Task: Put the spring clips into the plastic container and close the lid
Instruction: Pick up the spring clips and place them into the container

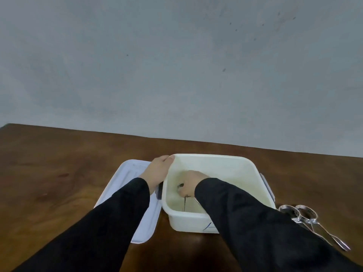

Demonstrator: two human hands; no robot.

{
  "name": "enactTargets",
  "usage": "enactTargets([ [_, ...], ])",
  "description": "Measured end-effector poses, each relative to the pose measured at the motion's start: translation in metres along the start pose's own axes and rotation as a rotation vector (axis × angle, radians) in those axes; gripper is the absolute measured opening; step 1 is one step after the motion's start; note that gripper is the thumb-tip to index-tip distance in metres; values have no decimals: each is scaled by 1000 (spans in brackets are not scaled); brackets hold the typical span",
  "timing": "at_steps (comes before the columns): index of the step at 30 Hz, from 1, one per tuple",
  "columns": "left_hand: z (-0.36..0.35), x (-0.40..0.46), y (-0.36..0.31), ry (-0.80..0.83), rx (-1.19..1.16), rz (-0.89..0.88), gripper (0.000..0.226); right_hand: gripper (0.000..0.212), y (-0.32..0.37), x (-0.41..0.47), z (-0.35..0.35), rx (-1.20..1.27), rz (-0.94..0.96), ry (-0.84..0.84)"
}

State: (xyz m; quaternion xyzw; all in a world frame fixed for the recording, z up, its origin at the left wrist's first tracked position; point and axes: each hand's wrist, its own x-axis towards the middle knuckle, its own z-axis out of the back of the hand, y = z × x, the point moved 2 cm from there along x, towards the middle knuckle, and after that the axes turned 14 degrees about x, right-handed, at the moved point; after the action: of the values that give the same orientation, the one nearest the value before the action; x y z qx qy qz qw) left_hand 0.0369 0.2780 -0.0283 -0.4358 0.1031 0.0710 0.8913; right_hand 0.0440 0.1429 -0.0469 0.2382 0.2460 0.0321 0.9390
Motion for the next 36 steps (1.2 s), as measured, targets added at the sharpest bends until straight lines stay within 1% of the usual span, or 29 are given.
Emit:
enactTargets([
  [1, 1, 0, 1, 12, -27, -3, 41, 13, 6, 3, -6, -20, -1, 22],
  [2, 1, 1, 2, 22, -41, -8, 41, 11, 10, 8, -12, -30, -1, 47],
  [4, 2, 3, 3, 34, -60, -7, 40, 29, 14, 16, -17, -21, -16, 84],
  [5, 2, 4, 4, 38, -63, -2, 41, 34, 16, 17, -19, -18, -24, 94],
  [8, 2, 6, 4, 47, -58, -2, 41, 39, 17, 21, -20, -32, -20, 57],
  [11, 1, 9, 5, 55, -69, -6, 39, 40, 18, 13, -16, 27, -41, 87],
  [12, 1, 11, 7, 54, -92, 3, 38, 38, 19, 9, -10, 18, -5, 50],
  [14, 1, 15, 8, 37, -155, 41, 35, 28, 15, -7, 17, 39, 118, -136],
  [17, -1, 20, 7, -8, -169, 79, 28, 38, -18, -39, 75, 175, 216, -483],
  [19, -4, 18, 3, -15, -108, 50, 33, 38, -62, -59, 114, 222, 177, -640],
  [21, -5, 14, -1, -10, -82, 29, 40, 35, -120, -75, 143, 231, 52, -693],
  [23, -6, 11, -3, -6, -75, 36, 39, 29, -185, -85, 155, 174, -137, -632],
  [25, -6, 11, -3, -19, -53, 41, 39, 23, -245, -95, 148, 106, -314, -484],
  [27, -7, 12, -3, -43, -22, 48, 38, 23, -284, -103, 133, 46, -424, -335],
  [30, -9, 15, -2, -62, 0, 50, 38, 32, -306, -109, 118, -31, -499, -199],
  [33, -8, 17, -1, -70, 24, 62, 46, 32, -308, -105, 111, -3, -528, -159],
  [36, -9, 18, 0, -74, 40, 75, 41, 36, -307, -96, 107, -61, -573, -91],
])
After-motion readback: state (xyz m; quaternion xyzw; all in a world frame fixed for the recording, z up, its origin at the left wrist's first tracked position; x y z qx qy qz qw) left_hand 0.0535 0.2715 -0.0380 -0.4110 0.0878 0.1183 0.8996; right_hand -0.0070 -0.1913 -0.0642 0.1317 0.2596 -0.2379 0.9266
